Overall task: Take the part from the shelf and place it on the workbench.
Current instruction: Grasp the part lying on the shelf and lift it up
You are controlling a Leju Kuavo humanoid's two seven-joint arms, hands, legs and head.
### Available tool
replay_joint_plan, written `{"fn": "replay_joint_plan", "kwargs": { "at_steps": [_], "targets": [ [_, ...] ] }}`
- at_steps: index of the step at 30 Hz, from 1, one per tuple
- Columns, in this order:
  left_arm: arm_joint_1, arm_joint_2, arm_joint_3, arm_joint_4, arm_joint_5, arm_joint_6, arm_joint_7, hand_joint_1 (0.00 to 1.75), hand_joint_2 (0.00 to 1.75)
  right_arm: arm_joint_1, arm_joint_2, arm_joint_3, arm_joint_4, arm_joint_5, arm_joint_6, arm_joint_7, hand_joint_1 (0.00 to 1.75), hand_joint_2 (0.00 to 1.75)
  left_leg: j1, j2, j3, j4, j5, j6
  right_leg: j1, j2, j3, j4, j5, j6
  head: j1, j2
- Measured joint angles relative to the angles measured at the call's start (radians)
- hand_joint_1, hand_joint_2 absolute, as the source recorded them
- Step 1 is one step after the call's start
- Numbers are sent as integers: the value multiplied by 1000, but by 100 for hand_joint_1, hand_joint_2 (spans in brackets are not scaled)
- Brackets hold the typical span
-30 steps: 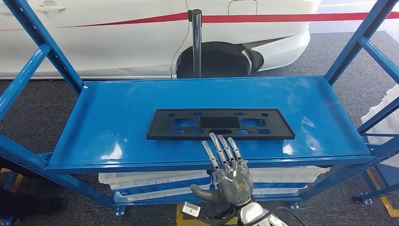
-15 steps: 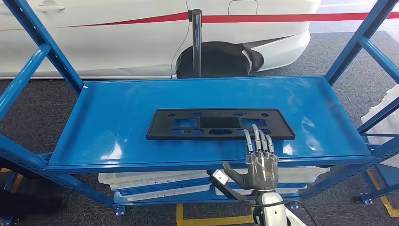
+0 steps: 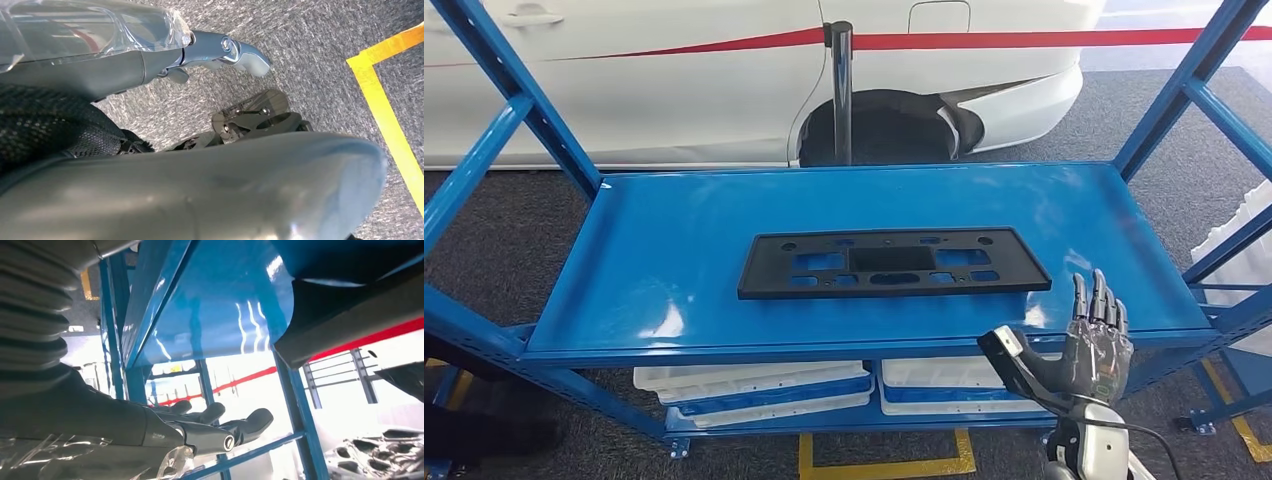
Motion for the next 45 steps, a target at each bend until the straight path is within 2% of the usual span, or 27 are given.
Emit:
{"fn": "replay_joint_plan", "kwargs": {
  "at_steps": [9,20,25,29,33,45],
  "targets": [
    [-1,0,-10,0,2,0,1,0,0,2,-3,-24,0,17,-47,-19,0,175,0,0,1,0,0,0,0,0,1,0,0,0,0,0],
    [-3,0,-16,0,3,0,1,0,0,3,4,-27,0,194,-76,-47,0,175,0,0,-1,0,0,0,0,0,0,0,0,0,0,0],
    [-5,0,-20,0,1,-1,0,0,0,-4,15,-17,0,270,13,-48,0,175,0,0,-1,0,0,0,0,0,0,0,0,0,0,0],
    [-8,0,-25,0,0,-4,0,0,0,-17,17,-10,3,238,105,-28,0,175,0,0,0,0,0,0,0,0,0,0,0,0,0,0],
    [-8,0,-29,0,8,-4,0,0,0,-22,17,-5,12,202,105,-43,0,175,0,0,4,0,-1,0,0,0,3,0,-1,0,0,0],
    [-8,0,-39,0,20,-2,6,0,0,-42,55,118,5,281,186,-42,0,175,1,2,14,-1,-1,-1,1,3,12,0,-1,-1,0,0]
  ]
}}
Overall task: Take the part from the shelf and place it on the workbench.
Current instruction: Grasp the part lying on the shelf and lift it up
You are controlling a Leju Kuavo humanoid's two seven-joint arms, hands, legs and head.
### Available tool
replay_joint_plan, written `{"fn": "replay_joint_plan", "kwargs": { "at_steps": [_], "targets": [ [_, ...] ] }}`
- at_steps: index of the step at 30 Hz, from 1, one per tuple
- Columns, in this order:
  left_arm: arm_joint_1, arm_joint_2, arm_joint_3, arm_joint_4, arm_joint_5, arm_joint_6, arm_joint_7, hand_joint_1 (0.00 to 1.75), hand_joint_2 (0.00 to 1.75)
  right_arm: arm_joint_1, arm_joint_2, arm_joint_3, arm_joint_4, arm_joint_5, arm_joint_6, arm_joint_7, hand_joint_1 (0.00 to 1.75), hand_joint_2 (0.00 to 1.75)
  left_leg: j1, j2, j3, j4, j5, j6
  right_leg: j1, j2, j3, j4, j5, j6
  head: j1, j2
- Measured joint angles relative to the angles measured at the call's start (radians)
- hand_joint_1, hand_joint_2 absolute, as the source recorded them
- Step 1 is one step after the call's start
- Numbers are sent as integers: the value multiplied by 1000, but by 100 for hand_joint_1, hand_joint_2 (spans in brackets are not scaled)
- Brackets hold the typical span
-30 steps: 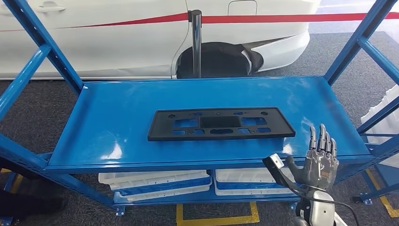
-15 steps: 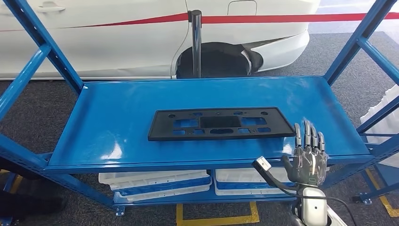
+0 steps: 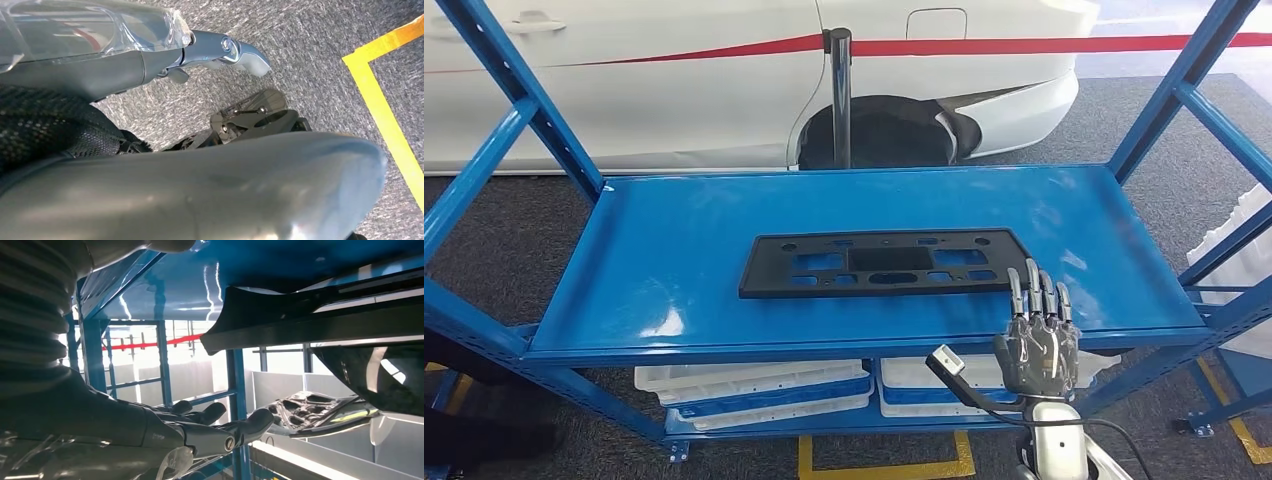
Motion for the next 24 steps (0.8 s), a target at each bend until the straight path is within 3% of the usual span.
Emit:
{"fn": "replay_joint_plan", "kwargs": {
  "at_steps": [11,24],
  "targets": [
    [0,0,-4,0,2,2,-5,0,0,-42,53,123,-4,33,34,-18,0,175,0,0,0,0,0,0,0,0,0,0,1,0,0,0],
    [-2,0,-12,0,-9,0,2,0,0,-40,77,183,16,22,43,-23,0,175,0,-3,-13,0,3,-1,-1,-2,-11,1,2,-1,0,0]
  ]
}}
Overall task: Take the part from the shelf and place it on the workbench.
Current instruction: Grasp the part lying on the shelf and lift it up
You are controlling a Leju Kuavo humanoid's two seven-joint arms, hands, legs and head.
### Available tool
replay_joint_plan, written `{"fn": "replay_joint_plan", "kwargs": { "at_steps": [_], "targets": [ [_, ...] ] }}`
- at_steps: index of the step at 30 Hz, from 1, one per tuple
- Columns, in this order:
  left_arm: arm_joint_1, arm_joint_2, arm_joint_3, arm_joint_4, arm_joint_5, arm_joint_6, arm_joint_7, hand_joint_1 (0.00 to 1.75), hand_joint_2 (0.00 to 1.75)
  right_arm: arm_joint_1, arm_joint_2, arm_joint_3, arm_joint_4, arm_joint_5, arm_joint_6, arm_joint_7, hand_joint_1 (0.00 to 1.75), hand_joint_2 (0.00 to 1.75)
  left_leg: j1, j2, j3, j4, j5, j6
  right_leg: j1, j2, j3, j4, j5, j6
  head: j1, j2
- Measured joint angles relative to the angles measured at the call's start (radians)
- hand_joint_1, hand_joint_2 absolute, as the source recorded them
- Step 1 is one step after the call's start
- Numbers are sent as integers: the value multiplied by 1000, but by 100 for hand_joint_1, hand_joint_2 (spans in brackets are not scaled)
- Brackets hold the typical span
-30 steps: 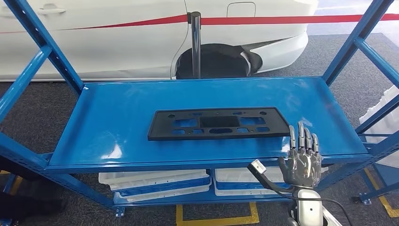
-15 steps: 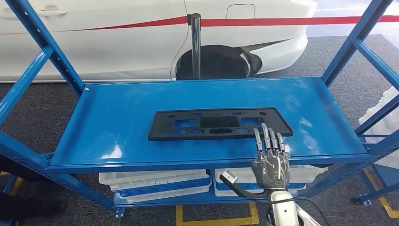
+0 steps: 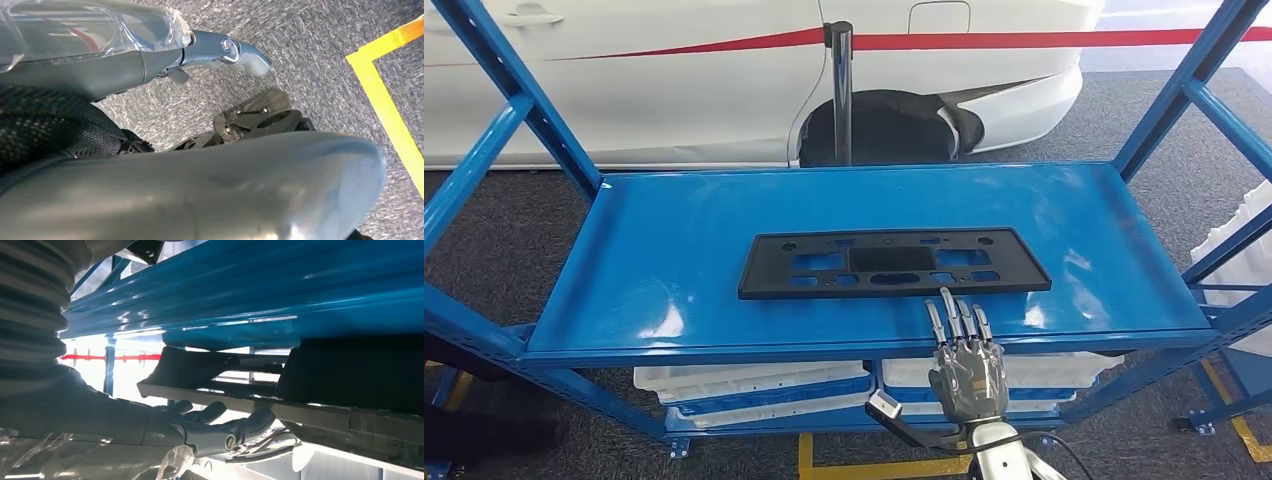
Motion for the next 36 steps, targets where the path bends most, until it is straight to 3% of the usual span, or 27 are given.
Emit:
{"fn": "replay_joint_plan", "kwargs": {
  "at_steps": [7,20,36],
  "targets": [
    [-1,0,-4,0,-6,0,2,0,0,-3,-24,-21,-3,-37,15,52,0,175,0,0,-2,0,0,0,0,0,-2,0,0,0,0,0],
    [-1,5,-10,1,-7,0,4,0,0,58,-135,-207,-142,-72,-24,94,0,175,0,1,-2,0,0,0,0,0,-3,0,0,0,0,0],
    [-4,5,-17,1,-10,0,3,0,0,55,-143,-279,-240,-39,-45,58,0,175,0,0,-4,0,0,0,0,0,-3,0,0,0,0,0]
  ]
}}
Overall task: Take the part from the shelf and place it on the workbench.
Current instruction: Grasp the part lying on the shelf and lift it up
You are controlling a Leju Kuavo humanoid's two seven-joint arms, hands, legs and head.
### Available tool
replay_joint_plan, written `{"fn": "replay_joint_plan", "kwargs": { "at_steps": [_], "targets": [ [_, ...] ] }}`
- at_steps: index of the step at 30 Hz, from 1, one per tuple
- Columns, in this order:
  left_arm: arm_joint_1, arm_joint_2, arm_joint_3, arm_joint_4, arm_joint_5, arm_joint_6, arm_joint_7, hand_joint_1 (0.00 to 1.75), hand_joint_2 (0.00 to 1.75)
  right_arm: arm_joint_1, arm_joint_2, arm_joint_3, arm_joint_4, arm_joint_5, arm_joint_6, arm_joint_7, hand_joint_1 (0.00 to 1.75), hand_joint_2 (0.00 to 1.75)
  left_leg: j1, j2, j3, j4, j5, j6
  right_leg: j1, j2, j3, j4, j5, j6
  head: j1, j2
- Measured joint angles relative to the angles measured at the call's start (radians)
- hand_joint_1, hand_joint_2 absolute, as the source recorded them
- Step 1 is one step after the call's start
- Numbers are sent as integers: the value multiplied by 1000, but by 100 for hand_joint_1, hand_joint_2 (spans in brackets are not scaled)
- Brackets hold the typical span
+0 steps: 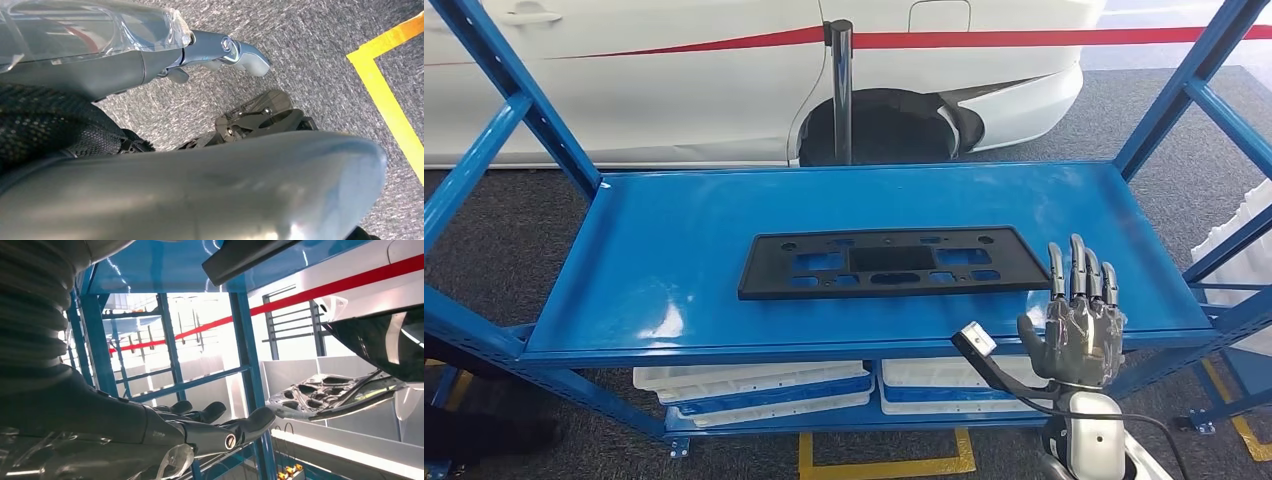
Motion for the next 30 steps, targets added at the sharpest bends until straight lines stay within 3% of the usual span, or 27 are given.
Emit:
{"fn": "replay_joint_plan", "kwargs": {
  "at_steps": [6,14,30],
  "targets": [
    [-1,0,-3,0,0,0,-1,0,0,-23,22,40,-12,28,40,-79,0,175,0,0,0,0,0,0,0,0,0,0,0,0,0,0],
    [-2,0,-7,0,0,-6,-3,0,0,-61,82,191,10,80,151,-160,0,175,1,0,0,0,0,0,1,0,0,0,0,0,0,0],
    [-8,0,-23,0,-12,-8,-1,0,0,-137,205,374,140,68,95,-205,0,175,1,0,-1,0,0,0,1,0,-1,0,0,0,0,0]
  ]
}}
